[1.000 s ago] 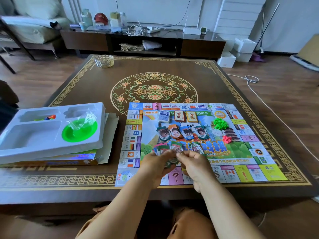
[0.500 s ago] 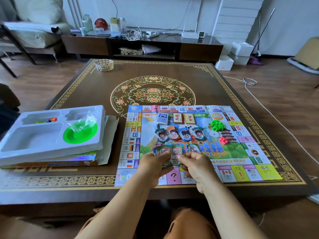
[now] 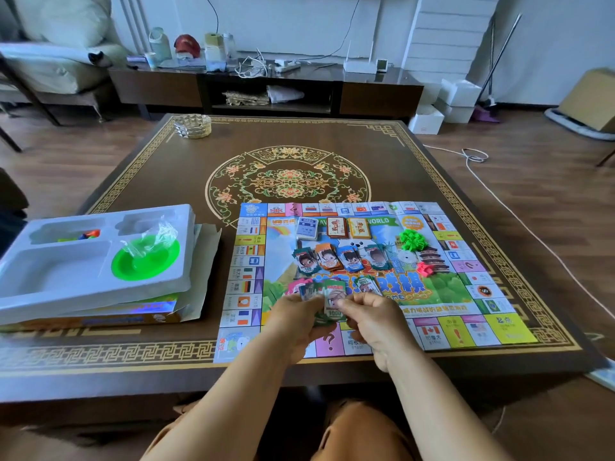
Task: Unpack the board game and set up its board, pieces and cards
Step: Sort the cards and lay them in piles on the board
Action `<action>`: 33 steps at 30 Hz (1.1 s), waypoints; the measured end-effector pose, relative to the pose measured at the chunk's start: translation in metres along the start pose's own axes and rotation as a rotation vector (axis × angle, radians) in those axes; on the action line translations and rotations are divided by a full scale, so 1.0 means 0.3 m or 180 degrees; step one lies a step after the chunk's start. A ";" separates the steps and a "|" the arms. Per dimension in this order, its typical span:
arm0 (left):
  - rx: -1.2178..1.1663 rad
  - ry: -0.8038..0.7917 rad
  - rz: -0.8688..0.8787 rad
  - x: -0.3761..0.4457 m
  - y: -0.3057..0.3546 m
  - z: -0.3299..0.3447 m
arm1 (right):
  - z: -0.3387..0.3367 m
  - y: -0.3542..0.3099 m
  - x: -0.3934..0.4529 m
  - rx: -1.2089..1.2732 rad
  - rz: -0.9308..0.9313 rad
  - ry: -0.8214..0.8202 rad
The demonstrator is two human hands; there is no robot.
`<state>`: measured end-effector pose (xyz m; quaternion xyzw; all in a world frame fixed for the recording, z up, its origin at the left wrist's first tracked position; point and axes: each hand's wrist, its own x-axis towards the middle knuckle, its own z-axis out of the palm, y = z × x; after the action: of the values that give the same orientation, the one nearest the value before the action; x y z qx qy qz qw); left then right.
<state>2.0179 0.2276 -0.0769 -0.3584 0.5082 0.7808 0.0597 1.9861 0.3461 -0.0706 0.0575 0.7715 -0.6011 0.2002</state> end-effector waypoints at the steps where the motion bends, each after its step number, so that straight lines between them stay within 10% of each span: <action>1: -0.0034 0.0023 0.0018 0.001 -0.002 0.003 | 0.000 0.001 0.002 0.0012 0.0011 0.0020; 33: -0.0665 -0.0293 -0.0177 0.020 -0.016 0.025 | -0.019 0.028 0.039 0.0360 0.0141 0.0120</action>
<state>2.0119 0.2344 -0.0824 -0.3403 0.4107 0.8432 0.0670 1.9768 0.3521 -0.0817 0.0971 0.7385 -0.6380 0.1954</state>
